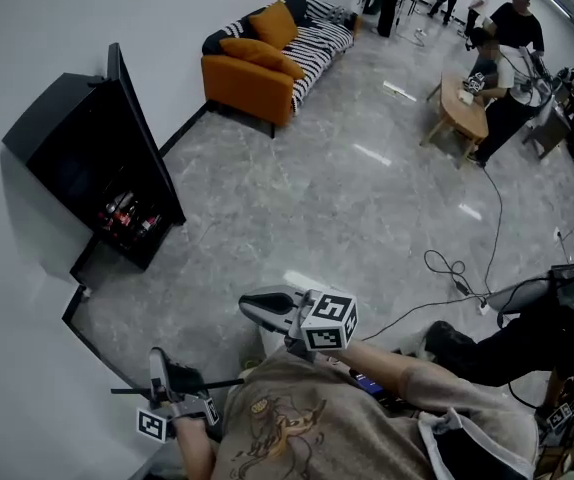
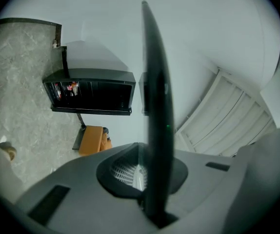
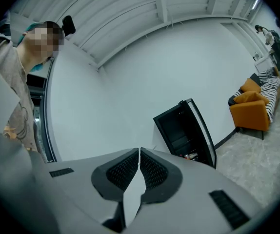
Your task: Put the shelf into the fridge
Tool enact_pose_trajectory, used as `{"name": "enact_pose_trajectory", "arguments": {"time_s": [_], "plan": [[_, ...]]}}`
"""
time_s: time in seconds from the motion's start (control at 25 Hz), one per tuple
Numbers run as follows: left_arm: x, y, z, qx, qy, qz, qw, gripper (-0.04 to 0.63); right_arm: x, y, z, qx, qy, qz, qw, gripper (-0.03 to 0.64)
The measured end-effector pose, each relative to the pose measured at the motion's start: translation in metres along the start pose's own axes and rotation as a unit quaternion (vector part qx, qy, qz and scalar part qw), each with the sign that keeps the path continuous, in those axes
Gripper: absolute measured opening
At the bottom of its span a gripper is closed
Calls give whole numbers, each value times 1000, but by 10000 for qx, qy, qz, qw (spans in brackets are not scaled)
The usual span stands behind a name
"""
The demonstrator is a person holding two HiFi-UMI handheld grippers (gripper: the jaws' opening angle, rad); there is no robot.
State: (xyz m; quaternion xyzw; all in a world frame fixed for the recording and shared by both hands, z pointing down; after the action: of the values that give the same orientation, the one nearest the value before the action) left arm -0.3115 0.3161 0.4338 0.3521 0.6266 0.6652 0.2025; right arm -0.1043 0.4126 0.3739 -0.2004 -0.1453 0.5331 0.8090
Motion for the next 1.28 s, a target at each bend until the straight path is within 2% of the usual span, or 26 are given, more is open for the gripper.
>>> {"name": "enact_pose_trajectory", "arguments": {"time_s": [0.28,0.56,1.28], "plan": [[-22,8,-13,-41,129,116,9998,17,-20,-15,2,83,-3,34,10000,25],[-47,19,-19,100,109,170,9997,17,-37,-35,-2,84,-25,131,9999,25],[-103,34,-29,76,221,116,9997,17,-68,-79,-15,-6,44,199,9998,25]]}}
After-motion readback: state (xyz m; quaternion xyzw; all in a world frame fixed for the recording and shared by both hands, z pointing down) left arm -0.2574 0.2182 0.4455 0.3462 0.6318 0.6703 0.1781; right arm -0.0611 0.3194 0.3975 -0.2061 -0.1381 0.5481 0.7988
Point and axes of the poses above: the fingertips, and each gripper's own axes: x backward along the fingers, y to its left, z out of its underside, the point moved 1 cm from there along x, backward along the fingers, and after that the axes turned 5 degrees about -y, right-handed, at the moved point
